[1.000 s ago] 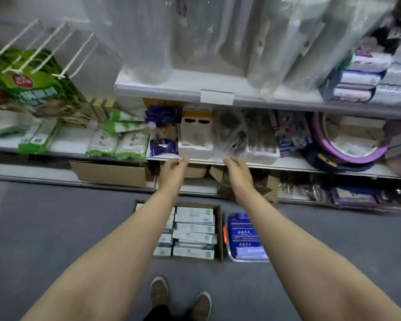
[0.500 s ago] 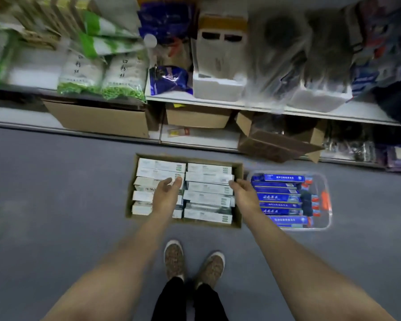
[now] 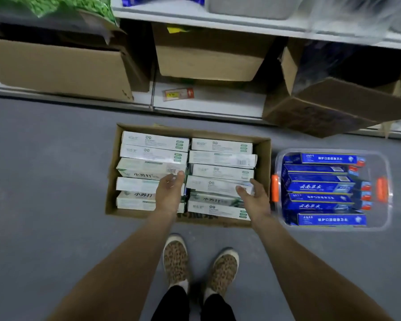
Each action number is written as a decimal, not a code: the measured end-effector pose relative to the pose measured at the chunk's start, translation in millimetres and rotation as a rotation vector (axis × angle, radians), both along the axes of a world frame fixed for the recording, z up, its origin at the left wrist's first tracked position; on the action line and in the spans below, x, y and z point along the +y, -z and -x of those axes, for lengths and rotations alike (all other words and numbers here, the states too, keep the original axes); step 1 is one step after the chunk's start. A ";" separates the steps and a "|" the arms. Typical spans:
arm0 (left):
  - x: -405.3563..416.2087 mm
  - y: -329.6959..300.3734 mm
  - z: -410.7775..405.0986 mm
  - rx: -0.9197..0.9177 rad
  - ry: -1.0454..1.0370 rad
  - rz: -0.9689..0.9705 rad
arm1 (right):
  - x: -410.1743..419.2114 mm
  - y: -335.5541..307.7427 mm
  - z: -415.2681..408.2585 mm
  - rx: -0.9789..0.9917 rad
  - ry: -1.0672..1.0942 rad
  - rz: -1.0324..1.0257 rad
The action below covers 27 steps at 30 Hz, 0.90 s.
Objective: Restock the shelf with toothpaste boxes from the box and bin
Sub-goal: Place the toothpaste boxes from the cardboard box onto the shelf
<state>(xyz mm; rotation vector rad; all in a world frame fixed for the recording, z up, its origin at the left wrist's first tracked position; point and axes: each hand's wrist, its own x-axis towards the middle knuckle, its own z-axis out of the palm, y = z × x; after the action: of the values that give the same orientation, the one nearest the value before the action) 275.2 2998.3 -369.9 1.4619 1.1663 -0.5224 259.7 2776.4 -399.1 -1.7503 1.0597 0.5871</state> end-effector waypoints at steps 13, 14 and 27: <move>-3.6 61.1 13.0 -0.034 -0.012 -0.030 | -23.0 94.7 4.5 0.028 -0.436 0.272; -2.5 61.8 13.6 -0.037 -0.015 -0.023 | -26.0 97.9 7.8 0.015 -0.481 0.304; -4.1 41.1 12.7 0.025 -0.122 0.007 | -25.8 0.9 34.1 -0.178 -0.182 -0.006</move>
<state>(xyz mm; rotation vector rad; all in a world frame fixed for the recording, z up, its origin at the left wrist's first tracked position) 262.5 2994.1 -411.0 1.3722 1.2635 -0.4618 225.6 2750.7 -400.0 -1.8689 0.7805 0.5344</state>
